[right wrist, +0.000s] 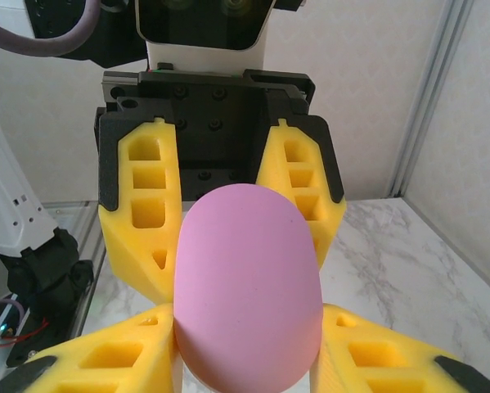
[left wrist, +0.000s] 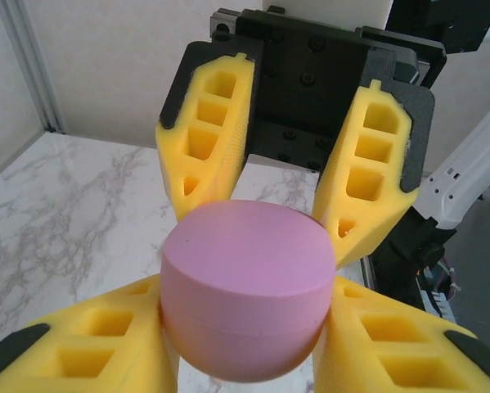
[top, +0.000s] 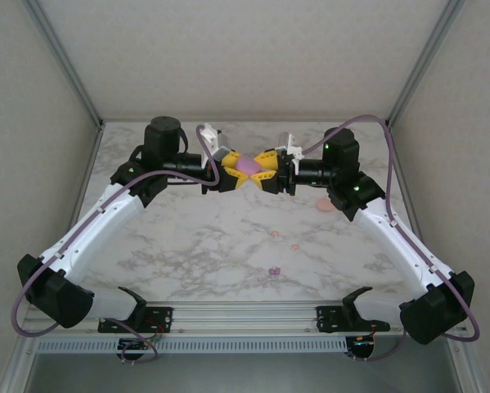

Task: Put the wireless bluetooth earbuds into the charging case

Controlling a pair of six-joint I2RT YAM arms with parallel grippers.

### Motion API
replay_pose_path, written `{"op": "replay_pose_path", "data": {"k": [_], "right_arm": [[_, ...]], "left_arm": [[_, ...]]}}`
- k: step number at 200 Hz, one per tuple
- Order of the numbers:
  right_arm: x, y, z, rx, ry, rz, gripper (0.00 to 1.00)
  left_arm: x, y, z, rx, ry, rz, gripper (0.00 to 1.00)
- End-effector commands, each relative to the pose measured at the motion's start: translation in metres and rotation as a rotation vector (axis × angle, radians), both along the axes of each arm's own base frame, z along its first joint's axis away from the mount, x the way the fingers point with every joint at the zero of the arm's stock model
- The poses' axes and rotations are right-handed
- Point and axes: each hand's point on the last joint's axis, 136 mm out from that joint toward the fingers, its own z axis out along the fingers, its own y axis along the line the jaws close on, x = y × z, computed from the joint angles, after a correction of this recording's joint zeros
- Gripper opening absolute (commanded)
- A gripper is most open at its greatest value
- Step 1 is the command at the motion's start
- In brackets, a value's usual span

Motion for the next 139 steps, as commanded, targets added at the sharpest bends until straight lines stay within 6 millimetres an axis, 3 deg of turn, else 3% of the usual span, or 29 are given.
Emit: {"op": "replay_pose_path", "data": {"k": [1, 51, 76, 90, 139], "right_arm": [[0.004, 0.000, 0.018, 0.036, -0.024, -0.019, 0.43], [0.024, -0.013, 0.020, 0.031, 0.153, -0.110, 0.59], [0.030, -0.013, 0.017, 0.010, 0.211, -0.128, 0.60], [0.036, -0.014, 0.019, 0.015, 0.230, -0.157, 0.66], [0.044, -0.018, 0.029, 0.029, 0.304, -0.234, 0.70]], "left_arm": [[-0.006, -0.001, 0.000, 0.014, -0.004, -0.025, 0.29], [-0.014, 0.005, 0.001, 0.002, -0.065, -0.028, 0.23], [-0.016, 0.006, 0.005, -0.005, -0.072, -0.025, 0.22], [-0.012, 0.006, 0.005, -0.009, -0.065, -0.002, 0.22], [0.005, 0.004, 0.009, -0.106, -0.023, 0.096, 0.22]]}}
